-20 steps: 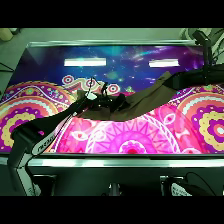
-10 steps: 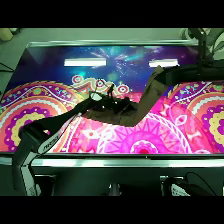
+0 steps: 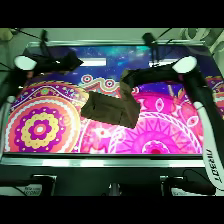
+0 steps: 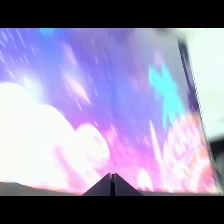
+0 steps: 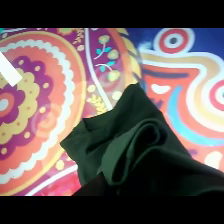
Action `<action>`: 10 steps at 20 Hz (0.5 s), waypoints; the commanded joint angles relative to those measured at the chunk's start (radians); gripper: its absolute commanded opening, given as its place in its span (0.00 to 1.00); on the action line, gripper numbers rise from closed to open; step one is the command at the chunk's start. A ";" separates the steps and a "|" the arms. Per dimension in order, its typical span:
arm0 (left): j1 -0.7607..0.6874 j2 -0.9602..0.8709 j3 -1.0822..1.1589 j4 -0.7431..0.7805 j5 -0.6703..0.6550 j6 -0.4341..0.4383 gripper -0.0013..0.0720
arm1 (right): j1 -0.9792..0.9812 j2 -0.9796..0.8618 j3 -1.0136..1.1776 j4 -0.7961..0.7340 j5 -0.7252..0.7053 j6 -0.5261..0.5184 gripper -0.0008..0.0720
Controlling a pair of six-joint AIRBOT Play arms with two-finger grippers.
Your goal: Fold the shirts.
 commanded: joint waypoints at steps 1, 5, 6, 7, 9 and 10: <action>0.121 0.145 0.000 0.154 -0.107 -0.013 0.05 | 0.170 -0.142 0.001 0.083 -0.180 -0.011 0.04; 0.121 0.203 0.000 0.209 -0.193 -0.012 0.05 | 0.301 -0.286 0.001 0.202 -0.300 -0.011 0.46; 0.114 0.208 0.000 0.209 -0.197 -0.012 0.05 | 0.310 -0.306 0.001 0.223 -0.320 -0.011 1.00; 0.111 0.212 0.000 0.208 -0.197 -0.012 0.05 | 0.309 -0.310 0.001 0.219 -0.317 -0.005 0.95; 0.108 0.217 0.000 0.208 -0.200 -0.009 0.05 | 0.267 -0.288 0.001 0.183 -0.227 0.021 0.94; 0.108 0.218 0.000 0.209 -0.206 -0.008 0.06 | 0.226 -0.262 0.001 0.140 -0.122 0.063 0.94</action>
